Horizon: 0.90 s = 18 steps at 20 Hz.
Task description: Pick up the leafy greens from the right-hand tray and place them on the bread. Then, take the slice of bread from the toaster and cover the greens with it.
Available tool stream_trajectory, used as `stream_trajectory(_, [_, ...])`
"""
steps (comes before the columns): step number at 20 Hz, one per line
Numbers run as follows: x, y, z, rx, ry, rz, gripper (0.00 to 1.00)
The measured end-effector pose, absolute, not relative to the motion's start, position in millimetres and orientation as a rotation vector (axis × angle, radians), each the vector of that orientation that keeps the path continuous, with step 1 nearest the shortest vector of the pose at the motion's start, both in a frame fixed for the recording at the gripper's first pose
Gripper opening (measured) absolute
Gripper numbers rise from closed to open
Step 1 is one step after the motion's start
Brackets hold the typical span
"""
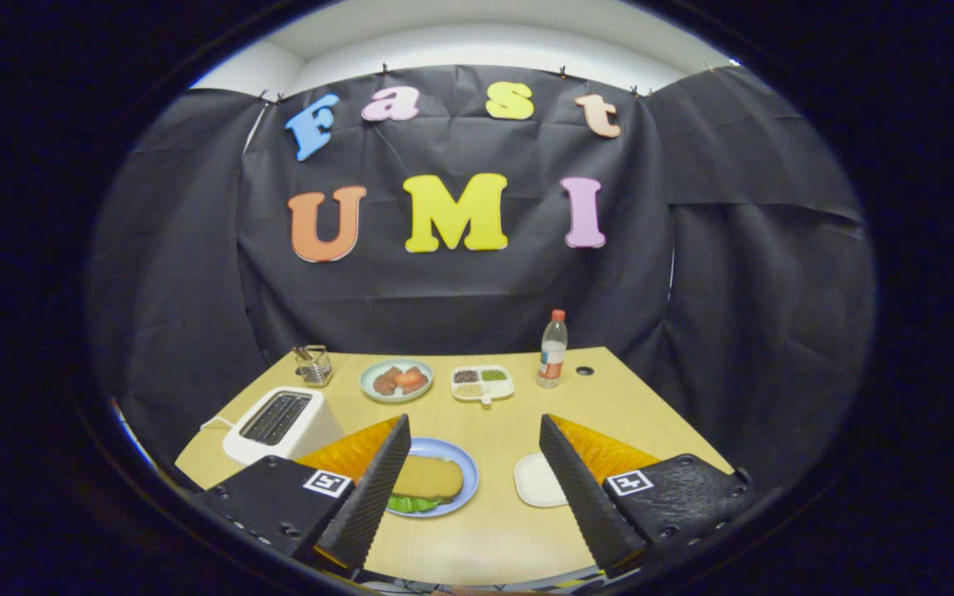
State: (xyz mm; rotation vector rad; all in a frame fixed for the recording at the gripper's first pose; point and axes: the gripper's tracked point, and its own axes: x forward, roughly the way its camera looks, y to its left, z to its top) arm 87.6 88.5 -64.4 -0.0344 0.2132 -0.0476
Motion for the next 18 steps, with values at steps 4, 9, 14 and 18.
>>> stream_trajectory(4, [48.8, 71.6, -33.8, -0.019, 0.146, -0.037, 0.96])
stream_trajectory(9, [18.7, 60.4, -8.8, -0.007, 0.062, -0.005, 0.95])
stream_trajectory(14, [15.6, 61.3, -16.1, -0.035, 0.063, 0.005, 0.95])
stream_trajectory(18, [21.0, 65.6, -27.2, -0.06, 0.083, 0.007, 0.95])
